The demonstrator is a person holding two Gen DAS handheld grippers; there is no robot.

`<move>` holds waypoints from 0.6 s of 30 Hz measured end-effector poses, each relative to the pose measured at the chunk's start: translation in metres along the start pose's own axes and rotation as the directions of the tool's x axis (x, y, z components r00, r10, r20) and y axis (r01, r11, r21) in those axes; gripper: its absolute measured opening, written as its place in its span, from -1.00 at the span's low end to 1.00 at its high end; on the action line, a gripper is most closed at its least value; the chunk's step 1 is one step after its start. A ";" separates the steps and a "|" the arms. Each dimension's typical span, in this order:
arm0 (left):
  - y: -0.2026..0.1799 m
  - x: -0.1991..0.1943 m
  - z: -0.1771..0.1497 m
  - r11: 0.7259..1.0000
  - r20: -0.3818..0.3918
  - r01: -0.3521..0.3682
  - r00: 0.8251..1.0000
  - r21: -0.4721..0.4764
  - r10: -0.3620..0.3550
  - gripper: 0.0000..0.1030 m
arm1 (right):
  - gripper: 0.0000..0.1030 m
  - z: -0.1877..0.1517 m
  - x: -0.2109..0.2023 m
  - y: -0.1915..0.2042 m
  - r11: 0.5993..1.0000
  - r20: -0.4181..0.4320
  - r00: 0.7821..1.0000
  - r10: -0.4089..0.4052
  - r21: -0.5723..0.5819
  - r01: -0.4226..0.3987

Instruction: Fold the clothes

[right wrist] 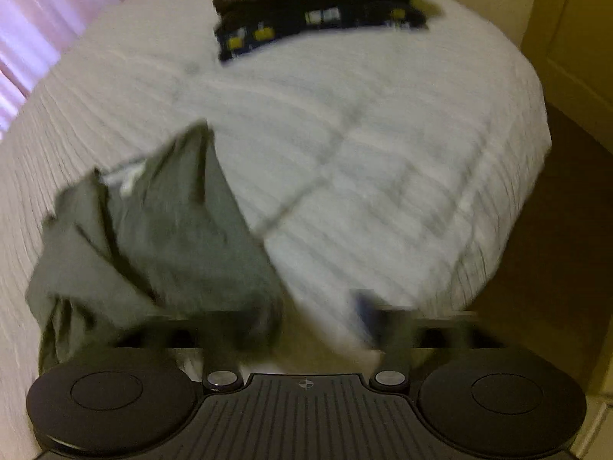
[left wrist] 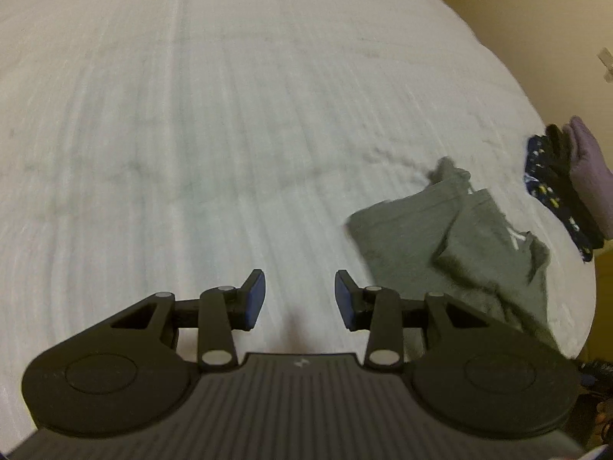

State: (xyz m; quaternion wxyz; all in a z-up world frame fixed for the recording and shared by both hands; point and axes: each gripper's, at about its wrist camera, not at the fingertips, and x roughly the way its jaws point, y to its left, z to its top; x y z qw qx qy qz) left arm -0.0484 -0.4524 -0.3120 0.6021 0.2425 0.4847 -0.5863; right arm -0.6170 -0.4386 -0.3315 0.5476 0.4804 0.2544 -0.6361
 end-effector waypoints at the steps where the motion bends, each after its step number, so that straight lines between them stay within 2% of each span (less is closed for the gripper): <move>1: -0.005 0.009 0.007 1.000 0.006 0.012 1.000 0.009 -0.012 -0.27 | 0.46 0.003 0.003 0.001 1.000 0.018 1.000 0.018 0.003 -0.018; 6: -0.023 0.066 0.043 0.996 0.005 0.088 0.996 -0.009 -0.088 -0.15 | 0.45 0.032 0.033 0.005 0.988 0.020 0.991 0.132 0.081 -0.133; 10: -0.026 0.113 0.048 0.986 -0.054 0.127 0.990 -0.107 -0.134 -0.07 | 0.46 0.048 0.060 0.014 0.981 0.005 0.983 0.183 0.066 -0.183; 13: -0.026 0.141 0.037 0.962 -0.087 0.173 0.977 -0.212 -0.195 -0.08 | 0.46 0.049 0.086 0.018 0.973 -0.019 0.977 0.212 0.094 -0.209; 15: -0.031 0.149 0.030 0.938 -0.059 0.245 0.962 -0.247 -0.267 -0.16 | 0.45 0.049 0.100 0.025 0.968 -0.043 0.973 0.228 0.116 -0.222; 16: -0.033 0.152 0.026 0.923 -0.045 0.281 0.952 -0.263 -0.302 -0.50 | 0.37 0.049 0.106 0.029 0.966 -0.051 0.970 0.236 0.124 -0.228; 17: -0.036 0.155 0.023 0.906 -0.030 0.322 0.939 -0.276 -0.343 -0.89 | -0.47 0.049 0.108 0.035 0.967 -0.056 0.970 0.237 0.105 -0.231; 18: -0.037 0.152 0.023 0.888 -0.010 0.366 0.923 -0.279 -0.384 -0.89 | -0.85 0.050 0.107 0.044 0.970 -0.058 0.970 0.237 0.076 -0.233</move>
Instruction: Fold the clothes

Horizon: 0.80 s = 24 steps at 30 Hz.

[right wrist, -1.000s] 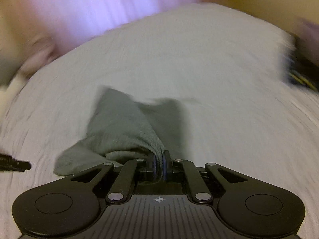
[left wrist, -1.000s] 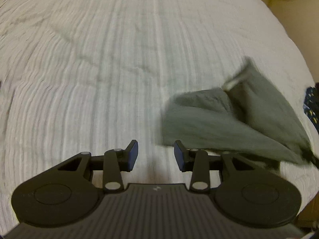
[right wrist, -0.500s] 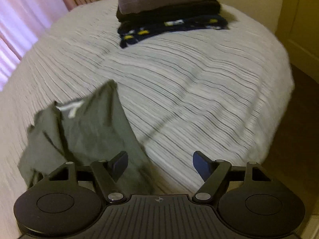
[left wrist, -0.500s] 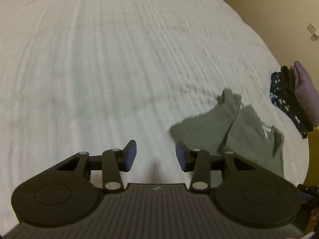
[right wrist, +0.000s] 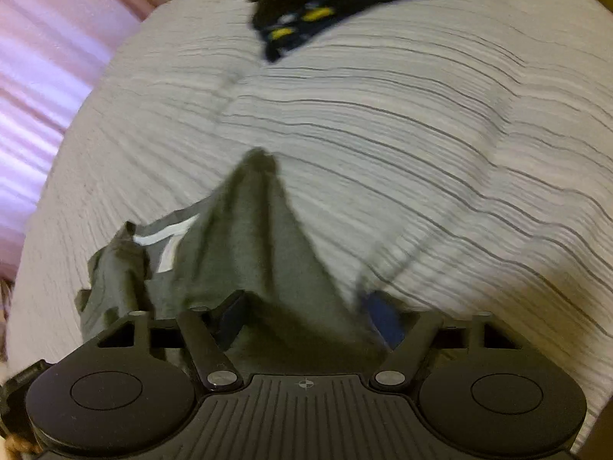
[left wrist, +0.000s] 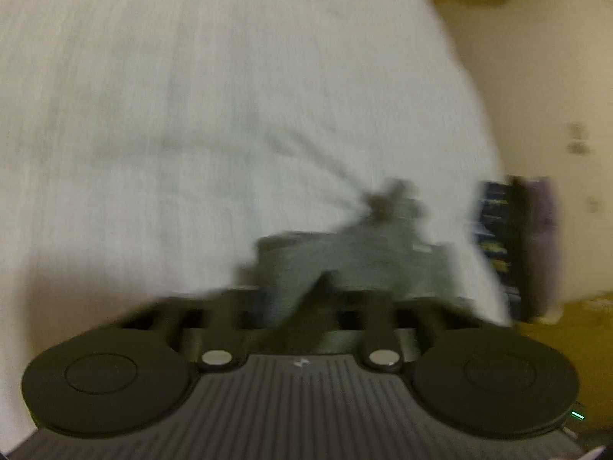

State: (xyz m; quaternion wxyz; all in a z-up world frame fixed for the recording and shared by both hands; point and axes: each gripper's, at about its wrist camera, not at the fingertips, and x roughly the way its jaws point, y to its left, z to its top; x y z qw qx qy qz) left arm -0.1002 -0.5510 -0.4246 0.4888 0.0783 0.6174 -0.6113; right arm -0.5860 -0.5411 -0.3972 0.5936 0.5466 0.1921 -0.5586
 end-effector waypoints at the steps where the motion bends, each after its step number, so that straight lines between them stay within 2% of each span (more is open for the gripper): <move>1: -0.003 -0.008 0.000 1.000 0.034 0.022 0.999 0.001 -0.022 -0.89 | -0.87 0.001 0.000 0.008 1.000 -0.004 1.000 0.002 -0.019 -0.002; 4: -0.007 -0.045 0.002 0.997 0.154 0.075 0.985 0.008 -0.075 -0.91 | -0.90 0.006 -0.014 0.038 0.990 0.026 0.995 0.101 -0.096 -0.098; 6: -0.006 -0.095 0.003 0.996 0.253 0.088 0.963 0.015 -0.089 -0.91 | -0.90 0.012 -0.028 0.070 0.966 0.052 0.984 0.168 -0.207 -0.154; 8: -0.005 -0.155 0.001 0.997 0.354 0.078 0.931 0.030 -0.083 -0.91 | -0.90 0.020 -0.040 0.104 0.926 0.052 0.964 0.259 -0.297 -0.233; 10: -0.005 -0.222 -0.010 0.997 0.458 0.065 0.886 0.036 -0.074 -0.91 | -0.90 0.027 -0.051 0.138 0.874 0.038 0.932 0.361 -0.363 -0.324; 12: -0.010 -0.285 -0.026 0.998 0.560 0.028 0.827 0.048 -0.050 -0.91 | -0.90 0.031 -0.060 0.172 0.810 0.009 0.886 0.463 -0.410 -0.419; 14: -0.016 -0.345 -0.048 0.999 0.648 0.002 0.761 0.034 -0.023 -0.90 | -0.90 0.033 -0.062 0.203 0.752 -0.042 0.843 0.537 -0.431 -0.500; 15: -0.016 -0.367 -0.060 1.000 0.673 0.007 0.739 0.010 -0.011 -0.89 | -0.90 0.033 -0.060 0.218 0.729 -0.075 0.827 0.558 -0.432 -0.531; 16: -0.015 -0.381 -0.072 1.000 0.683 0.012 0.730 -0.026 0.009 -0.85 | -0.89 0.033 -0.056 0.231 0.721 -0.102 0.821 0.562 -0.427 -0.546; 17: -0.012 -0.392 -0.084 0.998 0.689 0.009 0.723 -0.068 0.041 -0.61 | -0.88 0.033 -0.048 0.243 0.729 -0.124 0.828 0.546 -0.417 -0.543; 18: -0.006 -0.396 -0.096 0.991 0.683 -0.024 0.723 -0.129 0.106 -0.45 | -0.83 0.033 -0.038 0.254 0.747 -0.144 0.844 0.517 -0.406 -0.527; 19: 0.000 -0.394 -0.107 0.980 0.660 -0.073 0.730 -0.187 0.180 -0.30 | -0.27 0.033 -0.029 0.262 0.766 -0.146 0.861 0.487 -0.403 -0.501; 20: 0.008 -0.388 -0.116 0.966 0.622 -0.122 0.745 -0.229 0.242 -0.30 | 0.42 0.031 -0.021 0.265 0.786 -0.129 0.881 0.456 -0.406 -0.466; 21: 0.016 -0.383 -0.126 0.948 0.581 -0.172 0.756 -0.268 0.302 -0.30 | 0.51 0.029 -0.014 0.269 0.805 -0.112 0.899 0.424 -0.409 -0.430; 22: 0.022 -0.377 -0.134 0.929 0.539 -0.218 0.765 -0.298 0.352 -0.31 | 0.51 0.026 -0.008 0.269 0.813 -0.106 0.910 0.401 -0.416 -0.407; 24: 0.032 -0.361 -0.149 0.909 0.468 -0.276 0.787 -0.314 0.401 -0.31 | 0.51 0.017 0.003 0.263 0.817 -0.125 0.922 0.367 -0.432 -0.383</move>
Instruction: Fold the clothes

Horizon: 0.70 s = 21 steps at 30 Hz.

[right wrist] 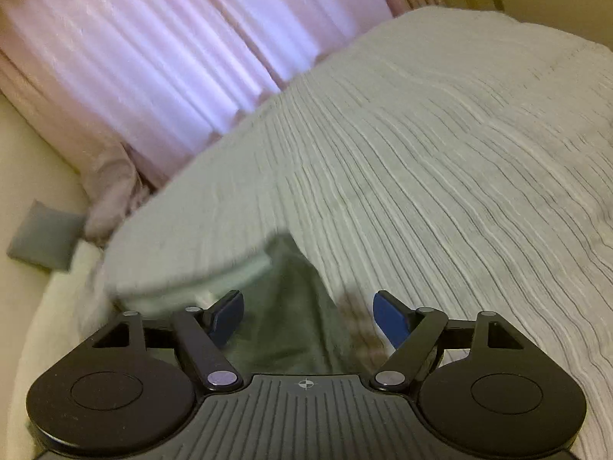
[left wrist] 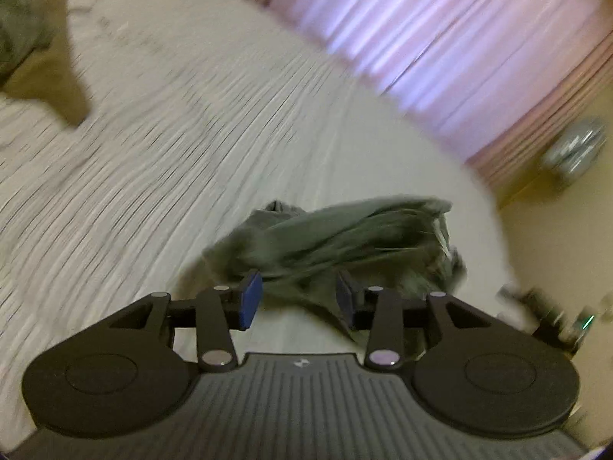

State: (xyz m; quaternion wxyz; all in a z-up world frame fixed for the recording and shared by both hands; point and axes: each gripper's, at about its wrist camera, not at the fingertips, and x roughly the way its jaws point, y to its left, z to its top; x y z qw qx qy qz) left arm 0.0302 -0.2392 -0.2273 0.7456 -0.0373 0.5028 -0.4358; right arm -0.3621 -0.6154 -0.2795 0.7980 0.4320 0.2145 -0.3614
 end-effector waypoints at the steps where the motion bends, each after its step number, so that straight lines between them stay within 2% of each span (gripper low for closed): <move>1: 0.003 0.006 -0.007 1.000 -0.024 -0.012 1.000 0.004 0.012 -0.31 | 0.51 -0.008 0.005 -0.005 1.000 -0.033 0.999 -0.018 0.004 0.018; 5: 0.008 0.035 -0.013 0.998 -0.069 -0.039 0.997 0.047 0.042 -0.30 | 0.51 -0.041 0.025 -0.027 0.994 -0.161 0.981 -0.112 -0.026 0.109; 10: -0.005 0.096 0.024 0.977 -0.065 -0.020 0.997 0.214 0.035 -0.29 | 0.50 -0.066 0.041 -0.016 0.973 -0.164 0.974 -0.154 -0.197 0.121; 13: -0.011 0.147 0.047 0.944 -0.074 -0.016 0.996 0.331 0.043 -0.29 | 0.50 -0.068 0.061 -0.001 0.946 -0.141 0.975 -0.171 -0.302 0.122; 17: -0.015 0.215 0.077 0.879 -0.098 -0.012 0.993 0.478 0.067 -0.29 | 0.50 -0.062 0.087 0.009 0.929 -0.134 0.979 -0.154 -0.356 0.097; 19: -0.010 0.243 0.079 0.854 -0.148 0.008 0.986 0.519 0.081 -0.30 | 0.50 -0.061 0.102 0.010 0.920 -0.139 0.980 -0.145 -0.384 0.082; 21: -0.004 0.266 0.074 0.827 -0.218 0.059 0.973 0.559 0.078 -0.32 | 0.50 -0.065 0.118 0.018 0.897 -0.156 0.980 -0.127 -0.440 0.046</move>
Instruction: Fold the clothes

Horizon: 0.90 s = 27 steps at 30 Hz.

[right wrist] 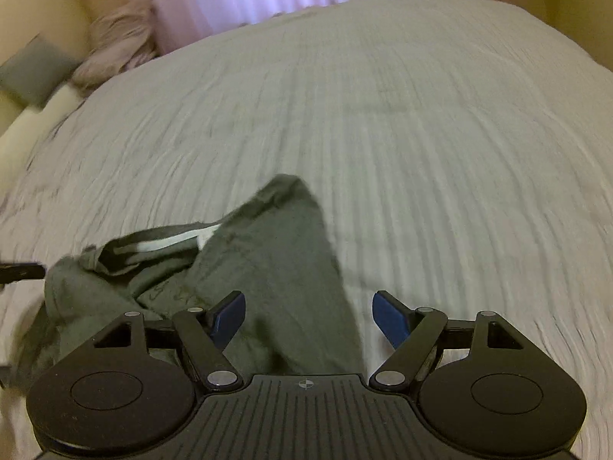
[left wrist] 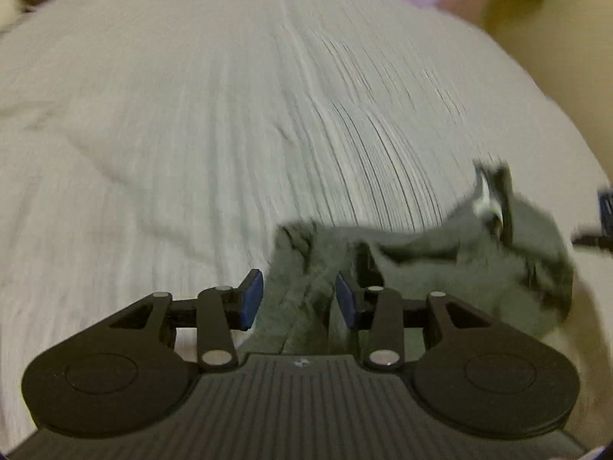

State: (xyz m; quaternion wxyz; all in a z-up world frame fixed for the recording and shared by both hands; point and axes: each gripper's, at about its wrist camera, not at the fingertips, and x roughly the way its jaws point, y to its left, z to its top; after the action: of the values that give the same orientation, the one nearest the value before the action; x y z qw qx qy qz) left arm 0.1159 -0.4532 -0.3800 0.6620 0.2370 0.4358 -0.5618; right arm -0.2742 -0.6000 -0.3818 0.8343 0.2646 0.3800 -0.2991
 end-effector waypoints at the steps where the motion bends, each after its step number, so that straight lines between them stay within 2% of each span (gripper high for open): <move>1: 0.001 0.010 -0.002 1.000 -0.019 0.011 1.000 0.020 -0.011 -0.37 | 0.50 0.001 0.008 0.006 0.999 -0.005 1.000 0.013 -0.031 -0.013; 3: 0.002 0.023 -0.006 0.997 -0.043 0.065 0.997 0.037 -0.064 -0.39 | 0.50 0.002 0.024 0.018 0.995 -0.015 0.999 0.038 -0.094 -0.039; 4: 0.002 0.028 -0.006 0.996 -0.051 0.087 0.995 0.035 -0.086 -0.60 | 0.50 0.002 0.032 0.024 0.992 -0.022 0.999 0.046 -0.121 -0.049; 5: 0.003 0.033 -0.006 0.993 -0.058 0.111 0.992 0.032 -0.109 -0.97 | 0.29 0.001 0.039 0.028 0.989 -0.033 0.998 0.045 -0.140 -0.049; 6: 0.004 0.036 -0.006 0.992 -0.060 0.123 0.991 0.030 -0.121 -1.00 | -0.17 0.001 0.046 0.032 0.986 -0.049 0.998 0.038 -0.162 -0.045; 7: 0.003 0.036 -0.004 0.992 -0.050 0.121 0.992 0.031 -0.119 -1.00 | -0.93 0.004 0.049 0.032 0.984 -0.049 0.998 0.032 -0.172 -0.040; 8: 0.004 0.031 -0.002 0.992 -0.024 0.126 0.992 0.029 -0.125 -1.00 | -0.94 0.008 0.047 0.030 0.985 -0.031 0.999 0.028 -0.167 -0.033; 10: 0.006 0.009 0.007 0.988 0.058 0.153 0.987 0.005 -0.153 -1.00 | -0.94 0.020 0.039 0.024 0.988 0.017 1.000 0.022 -0.151 -0.019; 12: 0.013 -0.014 0.018 0.983 0.157 0.180 0.972 -0.021 -0.175 -1.00 | -0.94 0.045 0.018 0.012 0.993 0.113 0.994 0.008 -0.116 0.005; 14: 0.019 -0.032 0.031 0.982 0.237 0.187 0.956 -0.039 -0.173 -1.00 | -0.94 0.072 0.003 -0.001 0.997 0.210 0.978 -0.013 -0.066 0.028; 16: 0.022 -0.037 0.042 0.986 0.283 0.159 0.949 -0.054 -0.138 -1.00 | -0.93 0.102 -0.002 -0.017 0.998 0.307 0.949 -0.066 0.025 0.061; 17: 0.024 -0.039 0.048 0.988 0.300 0.141 0.947 -0.066 -0.115 -0.99 | -0.93 0.114 0.004 -0.024 0.994 0.301 0.949 -0.098 0.082 0.076; 18: 0.026 -0.037 0.051 0.989 0.300 0.114 0.950 -0.093 -0.081 -0.91 | -0.90 0.123 0.014 -0.032 0.987 0.264 0.957 -0.120 0.131 0.087; 19: 0.029 -0.035 0.051 0.988 0.295 0.095 0.954 -0.122 -0.056 -0.60 | -0.48 0.132 0.024 -0.039 0.979 0.226 0.964 -0.140 0.179 0.100; 20: 0.031 -0.034 0.049 0.985 0.287 0.082 0.957 -0.151 -0.036 -0.39 | 0.13 0.135 0.032 -0.043 0.966 0.185 0.968 -0.169 0.225 0.126; 21: 0.033 -0.034 0.046 0.982 0.278 0.069 0.960 -0.177 -0.018 -0.38 | 0.29 0.129 0.035 -0.041 0.955 0.167 0.969 -0.183 0.263 0.135; 22: 0.035 -0.036 0.040 0.980 0.267 0.057 0.964 -0.189 -0.005 -0.38 | 0.31 0.118 0.034 -0.038 0.952 0.174 0.972 -0.160 0.288 0.105; 24: 0.038 -0.043 0.022 0.979 0.232 0.034 0.973 -0.199 0.014 -0.38 | 0.31 0.084 0.034 -0.028 0.936 0.114 0.992 -0.056 0.353 0.013; 25: 0.041 -0.047 0.009 0.976 0.205 0.019 0.978 -0.217 0.027 -0.38 | 0.31 0.062 0.036 -0.021 0.912 0.069 0.998 0.011 0.410 -0.038; 26: 0.045 -0.051 -0.004 0.971 0.179 0.006 0.983 -0.238 0.038 -0.38 | 0.30 0.036 0.038 -0.012 0.871 0.025 0.996 0.088 0.482 -0.089; 27: 0.049 -0.056 -0.018 0.963 0.156 -0.001 0.987 -0.268 0.045 -0.38 | 0.30 0.012 0.040 -0.002 0.824 -0.013 0.986 0.168 0.551 -0.133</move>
State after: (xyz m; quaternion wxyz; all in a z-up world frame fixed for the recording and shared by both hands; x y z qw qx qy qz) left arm 0.1572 -0.3965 -0.3508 0.7275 0.1044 0.4498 -0.5074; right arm -0.2485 -0.6219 -0.4073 0.7328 0.5301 0.2816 -0.3204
